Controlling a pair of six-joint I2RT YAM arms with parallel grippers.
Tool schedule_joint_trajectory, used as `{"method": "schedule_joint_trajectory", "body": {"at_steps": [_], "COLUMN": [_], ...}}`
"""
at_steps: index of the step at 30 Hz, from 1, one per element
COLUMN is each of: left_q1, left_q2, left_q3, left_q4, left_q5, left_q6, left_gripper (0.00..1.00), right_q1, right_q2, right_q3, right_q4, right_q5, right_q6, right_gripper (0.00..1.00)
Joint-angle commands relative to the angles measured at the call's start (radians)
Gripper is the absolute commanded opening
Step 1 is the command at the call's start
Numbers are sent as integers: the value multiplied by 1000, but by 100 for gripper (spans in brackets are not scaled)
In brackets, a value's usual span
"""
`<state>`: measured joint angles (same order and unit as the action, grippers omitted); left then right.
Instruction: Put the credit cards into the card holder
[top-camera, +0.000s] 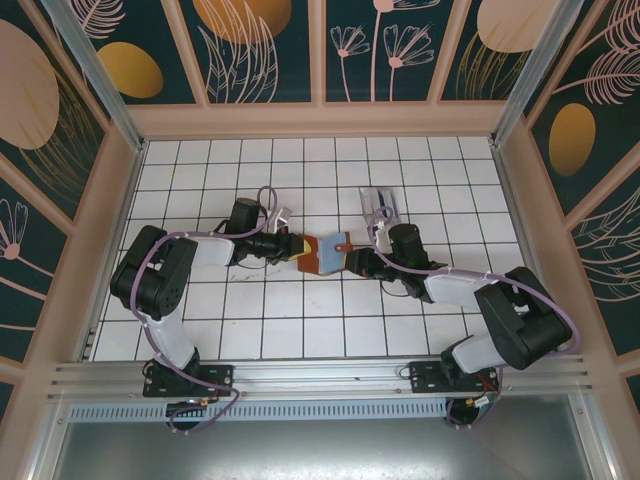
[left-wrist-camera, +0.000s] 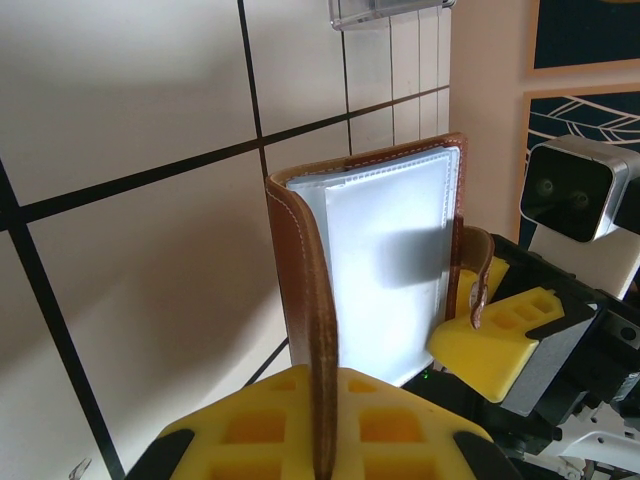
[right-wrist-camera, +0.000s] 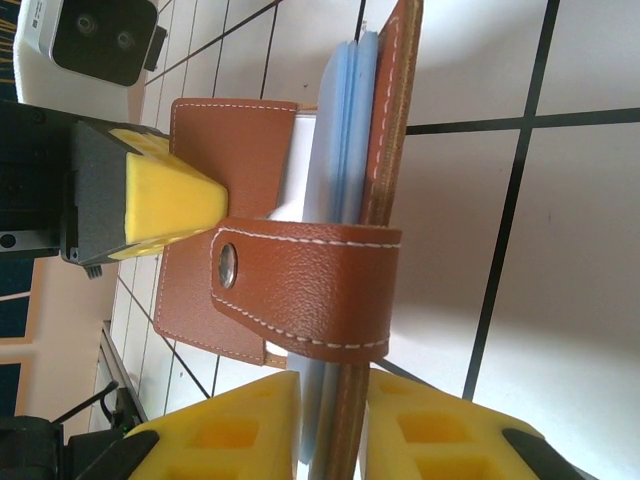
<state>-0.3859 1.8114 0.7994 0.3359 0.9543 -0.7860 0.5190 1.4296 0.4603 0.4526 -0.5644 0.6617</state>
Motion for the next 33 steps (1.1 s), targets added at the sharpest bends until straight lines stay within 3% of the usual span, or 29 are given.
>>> {"method": "schedule_joint_trajectory", "body": {"at_steps": [1,9,16,26,33], "left_q1": [5,5,5,5,5], "left_q2": [-5,-4,-6,-9,-12], "left_q3": [12,13,12,12,9], "left_q4": [2,-1,-1,2,3], "left_q5": [20,18,17,14,13], "left_q6": [27,28,30,28,27], "left_gripper": [0,0,0,0,0], "right_q1": [7,6,7,12,16], "right_q2": [-19,-75,-63,-37,-12], "right_q3": [6,-12,-16,-5,0], "right_q4": [10,-19,-13,-3,-2], "right_q5": [29,56,57,36,32], "right_q6": [-3,-16,-13,-14,-13], "right_gripper": [26,29,22,26,22]}}
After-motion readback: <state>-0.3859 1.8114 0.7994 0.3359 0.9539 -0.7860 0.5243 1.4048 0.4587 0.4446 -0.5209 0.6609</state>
